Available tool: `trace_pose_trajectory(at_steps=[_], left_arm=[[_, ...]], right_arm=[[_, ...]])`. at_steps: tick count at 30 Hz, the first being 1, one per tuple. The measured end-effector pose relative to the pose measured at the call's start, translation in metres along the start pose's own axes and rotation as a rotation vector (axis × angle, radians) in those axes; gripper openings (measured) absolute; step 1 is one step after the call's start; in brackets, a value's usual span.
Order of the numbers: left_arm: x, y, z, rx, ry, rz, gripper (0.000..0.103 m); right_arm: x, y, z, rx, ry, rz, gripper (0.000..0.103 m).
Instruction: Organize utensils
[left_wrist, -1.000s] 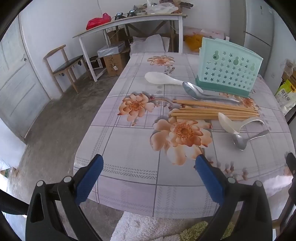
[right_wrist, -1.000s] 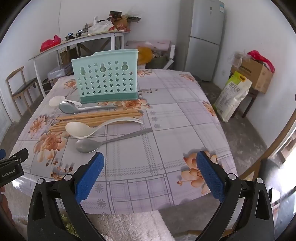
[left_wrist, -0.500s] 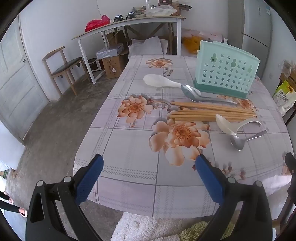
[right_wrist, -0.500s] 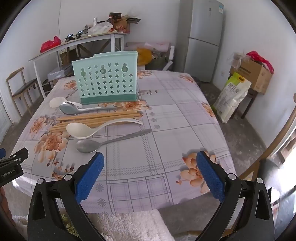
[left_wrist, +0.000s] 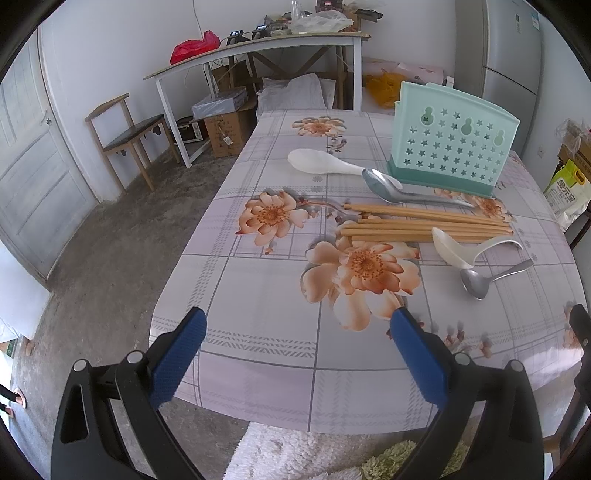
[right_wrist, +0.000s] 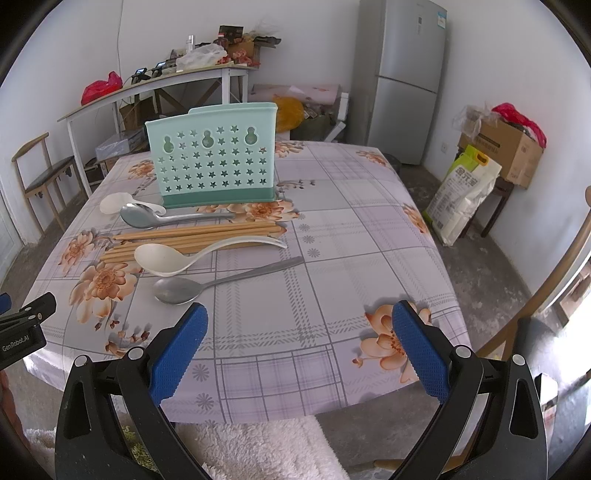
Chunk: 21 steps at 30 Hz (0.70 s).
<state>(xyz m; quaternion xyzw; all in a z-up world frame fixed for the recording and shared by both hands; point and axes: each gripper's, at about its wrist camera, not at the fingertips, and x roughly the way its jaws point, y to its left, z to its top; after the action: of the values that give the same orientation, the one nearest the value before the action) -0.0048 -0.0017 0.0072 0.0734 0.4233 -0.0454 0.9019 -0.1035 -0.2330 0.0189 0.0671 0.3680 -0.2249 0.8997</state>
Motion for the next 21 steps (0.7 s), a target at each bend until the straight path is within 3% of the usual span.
trace_pose_trajectory(at_steps=[21], left_arm=[[0.0039, 0.0041, -0.0015, 0.005, 0.017, 0.012, 0.098]], right_arm=[[-0.0025, 0.0006, -0.0011, 0.000, -0.004, -0.002, 0.095]])
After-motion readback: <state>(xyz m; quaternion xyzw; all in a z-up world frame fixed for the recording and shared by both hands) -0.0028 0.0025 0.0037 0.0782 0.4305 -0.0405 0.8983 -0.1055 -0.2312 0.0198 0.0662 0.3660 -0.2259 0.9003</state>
